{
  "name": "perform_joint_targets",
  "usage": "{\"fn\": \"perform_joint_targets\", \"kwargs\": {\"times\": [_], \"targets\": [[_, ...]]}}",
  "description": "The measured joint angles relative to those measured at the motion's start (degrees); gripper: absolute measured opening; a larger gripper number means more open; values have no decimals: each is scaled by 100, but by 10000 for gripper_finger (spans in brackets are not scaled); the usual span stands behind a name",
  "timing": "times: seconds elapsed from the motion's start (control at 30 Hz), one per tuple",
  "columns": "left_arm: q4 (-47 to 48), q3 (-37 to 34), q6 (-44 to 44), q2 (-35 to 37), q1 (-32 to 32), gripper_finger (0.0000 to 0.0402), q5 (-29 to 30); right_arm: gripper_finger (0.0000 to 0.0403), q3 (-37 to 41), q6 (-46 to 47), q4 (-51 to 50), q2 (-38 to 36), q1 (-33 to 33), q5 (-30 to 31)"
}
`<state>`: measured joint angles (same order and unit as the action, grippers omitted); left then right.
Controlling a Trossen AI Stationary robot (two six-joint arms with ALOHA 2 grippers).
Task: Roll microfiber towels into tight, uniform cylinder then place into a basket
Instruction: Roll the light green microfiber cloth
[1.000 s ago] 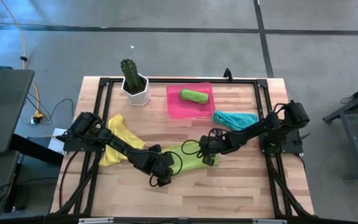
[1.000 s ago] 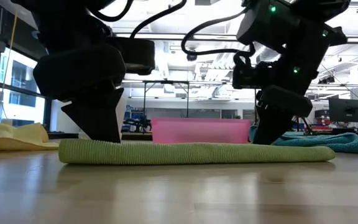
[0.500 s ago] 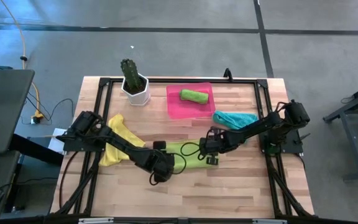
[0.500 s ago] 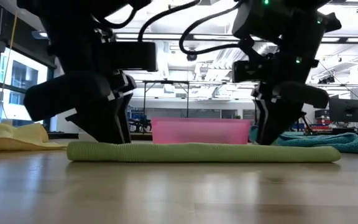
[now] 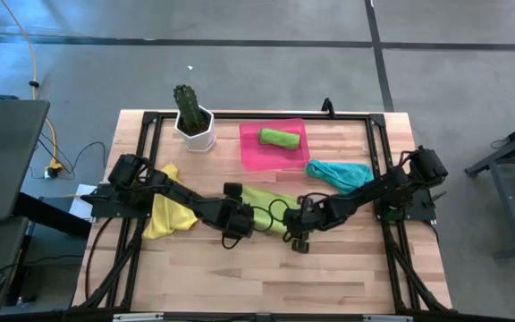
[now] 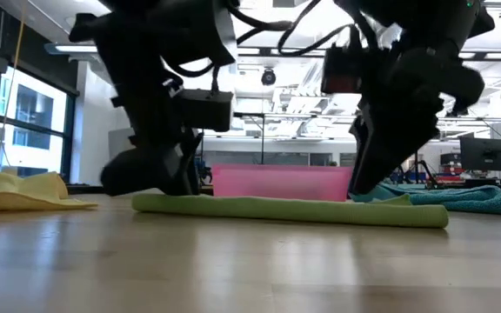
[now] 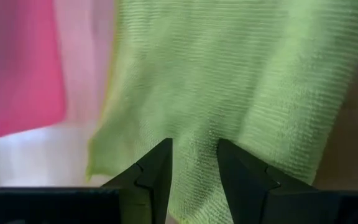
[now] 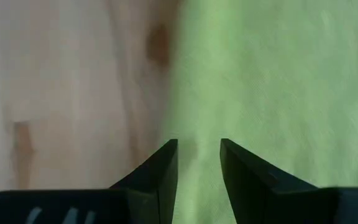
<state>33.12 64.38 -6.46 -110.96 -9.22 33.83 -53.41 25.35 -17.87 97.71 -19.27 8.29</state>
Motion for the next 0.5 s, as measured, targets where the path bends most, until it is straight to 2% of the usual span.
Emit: {"fn": "perform_joint_targets", "kwargs": {"times": [0.1, 0.2, 0.37, 0.5], "targets": [[-11, 0, -177, 0, 75, 117, 235, 112, -121, -186, -125, -16, -41, 22], [-12, 0, -496, 87, 8, 109, 238, 112, -274, -393, -728, -114, -41, 129], [-232, 180, -957, 297, -381, 87, 194, 112, -307, -970, -1413, -271, 63, 845], [-705, 405, -1459, 303, -660, 75, -15, 112, -201, -1390, -1530, -202, 279, 692]]}}
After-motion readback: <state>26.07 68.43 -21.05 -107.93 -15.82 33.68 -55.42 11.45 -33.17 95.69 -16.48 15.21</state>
